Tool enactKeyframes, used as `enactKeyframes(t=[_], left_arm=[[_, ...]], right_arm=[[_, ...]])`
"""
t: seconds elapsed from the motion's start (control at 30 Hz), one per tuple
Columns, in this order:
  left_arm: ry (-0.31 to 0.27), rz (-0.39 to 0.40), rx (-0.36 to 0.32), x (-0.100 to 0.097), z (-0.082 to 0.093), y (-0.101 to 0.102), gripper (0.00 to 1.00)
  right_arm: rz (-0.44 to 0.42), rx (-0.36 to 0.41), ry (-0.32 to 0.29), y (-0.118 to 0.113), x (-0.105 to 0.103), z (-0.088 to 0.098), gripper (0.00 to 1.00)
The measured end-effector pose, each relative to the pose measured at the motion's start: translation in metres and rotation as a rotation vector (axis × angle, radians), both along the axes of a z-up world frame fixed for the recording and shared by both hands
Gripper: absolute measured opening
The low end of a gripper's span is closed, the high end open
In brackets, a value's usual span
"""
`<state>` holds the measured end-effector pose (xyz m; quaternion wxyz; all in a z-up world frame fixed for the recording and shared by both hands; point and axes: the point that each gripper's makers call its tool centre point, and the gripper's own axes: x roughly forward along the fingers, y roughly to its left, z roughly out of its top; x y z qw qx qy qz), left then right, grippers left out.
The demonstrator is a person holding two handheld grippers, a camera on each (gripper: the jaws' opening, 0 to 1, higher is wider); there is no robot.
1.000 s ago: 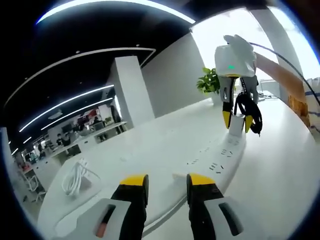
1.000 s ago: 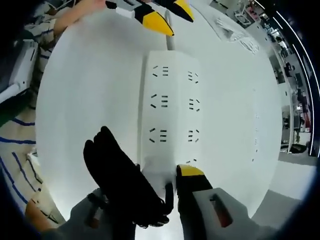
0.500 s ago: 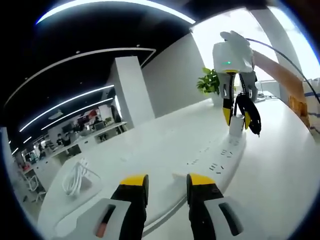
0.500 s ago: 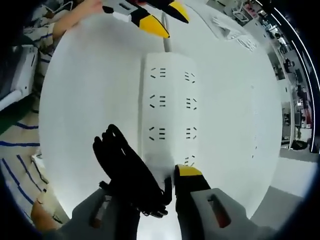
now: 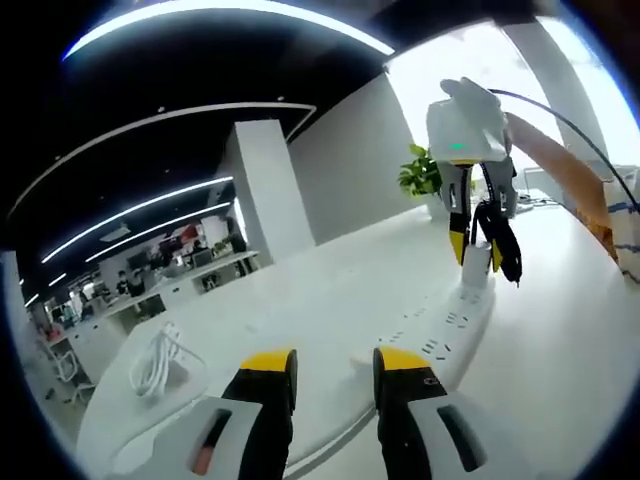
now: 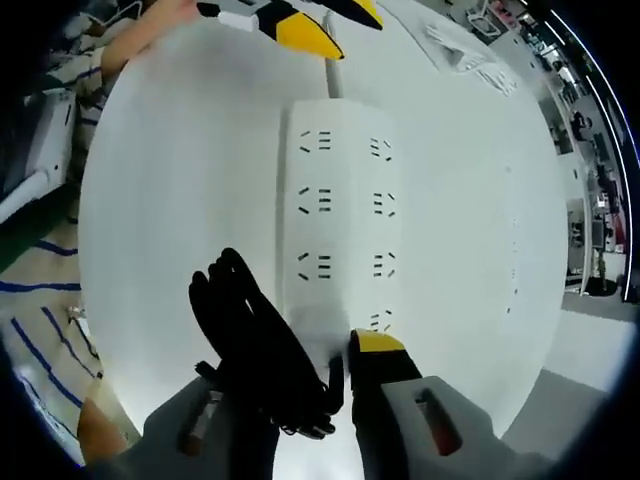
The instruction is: Straighten the power strip on the desk, plug the charger into it
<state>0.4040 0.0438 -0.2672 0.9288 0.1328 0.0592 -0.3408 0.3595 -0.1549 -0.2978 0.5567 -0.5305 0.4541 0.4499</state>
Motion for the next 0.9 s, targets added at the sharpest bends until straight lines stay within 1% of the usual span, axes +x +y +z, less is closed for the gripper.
enactKeyframes(t=[0.07,0.13,0.23,0.4,0.5,0.6,0.67,0.77,0.9], left_arm=[[-0.011,0.015,-0.002,0.004,0.005,0.003,0.30],[-0.050,0.042,0.003,0.009,0.012,0.008,0.29],[-0.081,0.072,0.014,0.013,0.013,0.013,0.29],[-0.061,0.122,0.005,0.018,0.006,0.020,0.29],[-0.060,0.132,-0.013,0.018,0.008,0.020,0.29],[-0.070,0.126,-0.035,0.015,0.013,0.017,0.29],[-0.077,0.132,-0.030,0.015,0.014,0.018,0.29],[-0.072,0.140,-0.016,0.015,0.010,0.020,0.30],[-0.060,0.140,-0.013,0.015,0.005,0.020,0.31]], right_arm=[[0.003,0.014,0.000,0.000,0.000,0.000,0.24],[0.001,0.020,0.001,0.001,0.000,-0.001,0.24],[0.000,0.001,0.001,0.001,0.000,-0.002,0.24],[-0.007,-0.005,0.017,0.000,-0.001,-0.003,0.24],[-0.011,-0.008,0.014,0.000,-0.003,-0.004,0.24],[-0.011,-0.015,0.019,-0.001,-0.004,-0.005,0.24],[-0.010,-0.017,0.020,-0.002,-0.004,-0.005,0.24],[-0.011,-0.011,0.018,-0.002,-0.005,-0.006,0.24],[-0.011,0.021,0.007,-0.002,-0.004,-0.005,0.24]])
